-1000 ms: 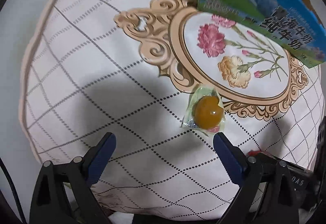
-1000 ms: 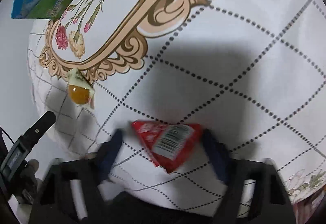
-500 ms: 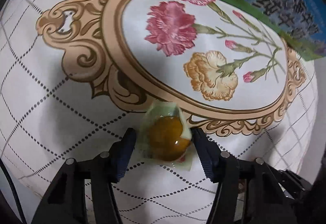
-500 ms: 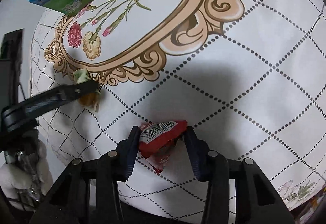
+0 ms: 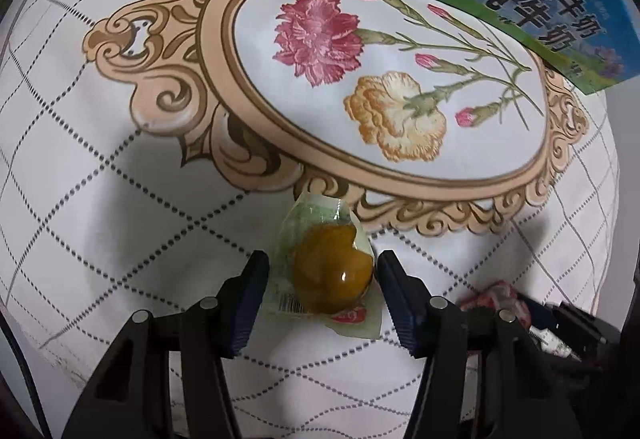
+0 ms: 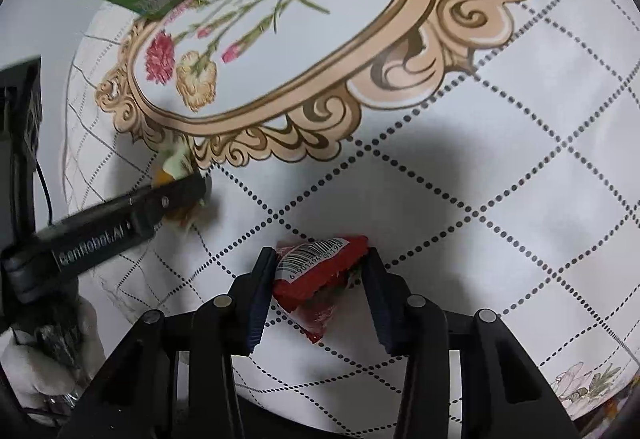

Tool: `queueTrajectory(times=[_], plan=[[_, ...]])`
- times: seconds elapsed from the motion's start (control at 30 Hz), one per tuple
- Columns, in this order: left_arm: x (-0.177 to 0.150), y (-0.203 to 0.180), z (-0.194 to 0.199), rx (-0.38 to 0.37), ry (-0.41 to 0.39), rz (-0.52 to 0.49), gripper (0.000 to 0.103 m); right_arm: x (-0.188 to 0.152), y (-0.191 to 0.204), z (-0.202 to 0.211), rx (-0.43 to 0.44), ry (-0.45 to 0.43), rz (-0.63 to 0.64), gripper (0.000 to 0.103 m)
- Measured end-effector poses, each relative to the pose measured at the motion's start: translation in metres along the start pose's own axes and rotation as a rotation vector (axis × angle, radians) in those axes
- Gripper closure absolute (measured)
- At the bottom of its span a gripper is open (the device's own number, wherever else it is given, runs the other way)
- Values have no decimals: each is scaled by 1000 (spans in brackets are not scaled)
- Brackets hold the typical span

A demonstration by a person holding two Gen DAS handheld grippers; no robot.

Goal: Organize snacks
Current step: 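Grasp the orange wrapped candy with the left gripper while the right lifts the red pack, then carry the orange candy and red triangle pack up over the cardboard box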

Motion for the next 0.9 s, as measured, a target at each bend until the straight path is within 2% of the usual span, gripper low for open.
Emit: queueTrajectory(times=[0.07,0.1,0.13,0.2,0.27,0.33,0.4,0.43,0.47,0.53,0.67,0.73,0.83,0.9], plan=[[-6,-3,10,-15,-8,1,49,4,-6,17,7,-26,7,57],[-7,-5,16,-26,-15,3,54,9,-3,22,9,-40,11,57],[-8,-8,21,-32,-14,2,67,12,-2,29,12,-55,15,57],[-6,-15,32,-69,-25,2,70,22,-1,44,21,-89,23,57],[0,-21,45,-72,-52,-12,71,32,-3,59,24,-125,32,57],[6,-27,52,-52,-68,-49,71,43,-2,73,21,-154,43,57],[8,-29,47,-54,-46,-59,70,52,-3,84,13,-176,48,57],[8,-28,43,-62,-29,-53,63,53,-3,86,14,-178,48,57],[3,-28,36,-88,0,-40,50,56,-4,88,17,-177,46,57],[-6,-24,24,-116,47,-19,34,55,-6,86,12,-163,44,57],[-22,-18,-7,-94,130,2,33,52,-10,78,24,-135,31,57],[-23,-18,-11,-79,97,19,34,48,-8,71,27,-126,27,57],[-21,-17,-4,-38,49,2,52,45,-5,65,24,-123,32,57],[-22,-14,4,-38,40,-7,55,43,-5,64,25,-123,30,57]])
Point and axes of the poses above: each gripper's, at about its wrist camera, not at the fingertips, and z roughly against the way its jaws point, y to its left, x to its top, the point moved 9 cm from there along -z, roughly the way its jaws point, and after that the axes turned 7 degrees about -z, right-handed, at the moved point
